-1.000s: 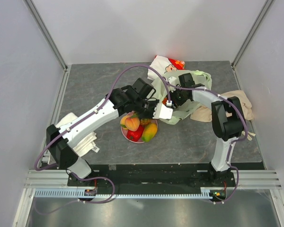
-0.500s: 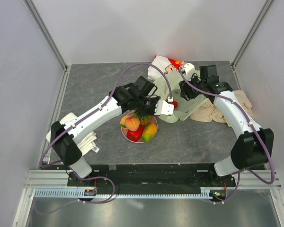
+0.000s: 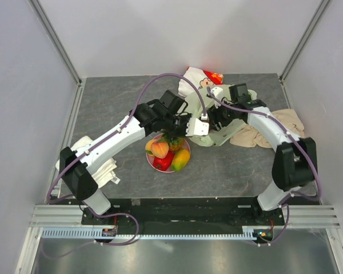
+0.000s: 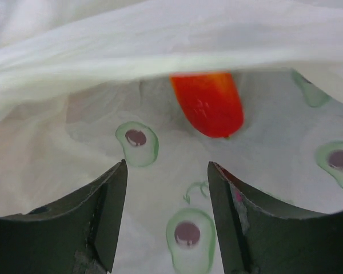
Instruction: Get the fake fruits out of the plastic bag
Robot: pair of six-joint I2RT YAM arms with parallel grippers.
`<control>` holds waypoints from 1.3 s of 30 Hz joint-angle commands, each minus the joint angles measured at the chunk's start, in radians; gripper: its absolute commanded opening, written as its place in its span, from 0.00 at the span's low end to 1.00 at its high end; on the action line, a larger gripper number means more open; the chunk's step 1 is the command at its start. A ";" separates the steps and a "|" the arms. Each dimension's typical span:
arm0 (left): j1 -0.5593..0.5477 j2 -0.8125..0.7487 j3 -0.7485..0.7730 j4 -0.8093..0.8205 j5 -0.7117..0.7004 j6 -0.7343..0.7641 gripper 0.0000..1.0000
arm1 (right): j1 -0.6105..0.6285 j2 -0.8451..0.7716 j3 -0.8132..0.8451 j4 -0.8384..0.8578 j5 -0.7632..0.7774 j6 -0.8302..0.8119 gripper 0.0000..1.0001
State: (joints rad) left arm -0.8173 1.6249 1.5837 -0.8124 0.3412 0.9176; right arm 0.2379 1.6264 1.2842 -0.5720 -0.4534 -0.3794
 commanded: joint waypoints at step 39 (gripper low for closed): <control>0.049 0.021 0.056 0.096 -0.033 0.020 0.02 | -0.123 0.184 0.353 0.008 -0.240 0.197 0.46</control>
State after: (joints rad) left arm -0.7742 1.6272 1.6012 -0.7822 0.3279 0.9188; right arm 0.1253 1.9976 1.6913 -0.4648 -0.5705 -0.0917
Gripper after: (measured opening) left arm 0.026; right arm 0.648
